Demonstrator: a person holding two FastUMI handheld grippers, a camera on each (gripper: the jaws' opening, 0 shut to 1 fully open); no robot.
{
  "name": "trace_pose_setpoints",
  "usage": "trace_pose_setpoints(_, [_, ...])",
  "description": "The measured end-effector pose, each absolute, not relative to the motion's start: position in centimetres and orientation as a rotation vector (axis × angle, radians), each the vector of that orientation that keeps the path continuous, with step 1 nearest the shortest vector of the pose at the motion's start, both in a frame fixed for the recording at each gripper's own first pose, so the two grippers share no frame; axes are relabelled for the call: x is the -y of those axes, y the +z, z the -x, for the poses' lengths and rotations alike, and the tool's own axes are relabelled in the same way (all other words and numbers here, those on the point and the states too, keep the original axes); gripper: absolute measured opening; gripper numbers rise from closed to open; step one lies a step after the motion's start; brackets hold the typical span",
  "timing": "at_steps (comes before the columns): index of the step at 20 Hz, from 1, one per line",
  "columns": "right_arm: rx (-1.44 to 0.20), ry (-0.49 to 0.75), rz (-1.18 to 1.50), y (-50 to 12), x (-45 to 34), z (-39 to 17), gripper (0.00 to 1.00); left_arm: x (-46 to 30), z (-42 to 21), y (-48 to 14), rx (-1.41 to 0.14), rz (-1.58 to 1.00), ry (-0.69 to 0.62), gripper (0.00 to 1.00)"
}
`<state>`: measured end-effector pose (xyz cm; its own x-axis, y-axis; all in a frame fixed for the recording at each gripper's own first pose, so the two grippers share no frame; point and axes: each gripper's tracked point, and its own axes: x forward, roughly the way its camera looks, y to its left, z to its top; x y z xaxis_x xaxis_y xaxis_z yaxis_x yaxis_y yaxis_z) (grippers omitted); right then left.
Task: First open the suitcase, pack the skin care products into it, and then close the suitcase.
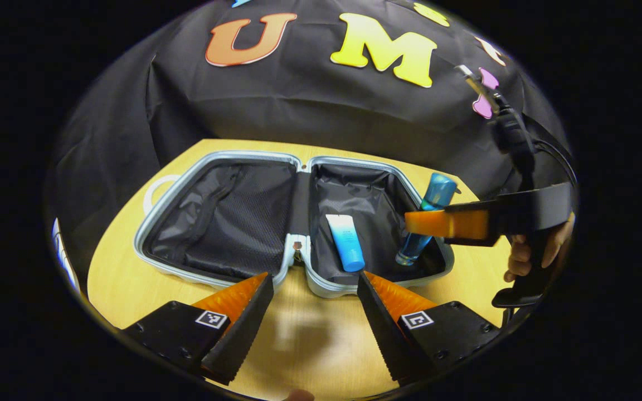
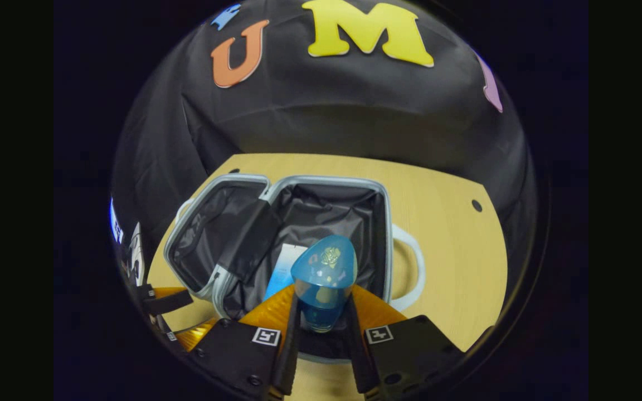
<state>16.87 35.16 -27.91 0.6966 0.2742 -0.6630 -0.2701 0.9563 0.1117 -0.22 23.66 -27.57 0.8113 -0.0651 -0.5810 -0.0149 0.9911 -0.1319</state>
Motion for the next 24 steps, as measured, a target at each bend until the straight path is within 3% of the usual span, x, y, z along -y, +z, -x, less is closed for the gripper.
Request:
trace_pose_setpoints(8, [-0.81,0.292,-0.017,-29.8,-37.2,-19.2,0.38,-25.4,2.5,-24.8,-0.524,0.161,-0.002,0.97])
trace_pose_setpoints(19, [-0.925,0.157,-0.071,-33.7,-38.1,-22.2,0.38,-32.1,2.6,-22.9,-0.431,0.105,0.09,0.97])
trace_pose_setpoints(24, [-0.942,0.121,-0.074,-34.5,-37.9,-22.0,0.4,-33.7,2.2,-19.1,-0.291,0.033,0.111,0.96])
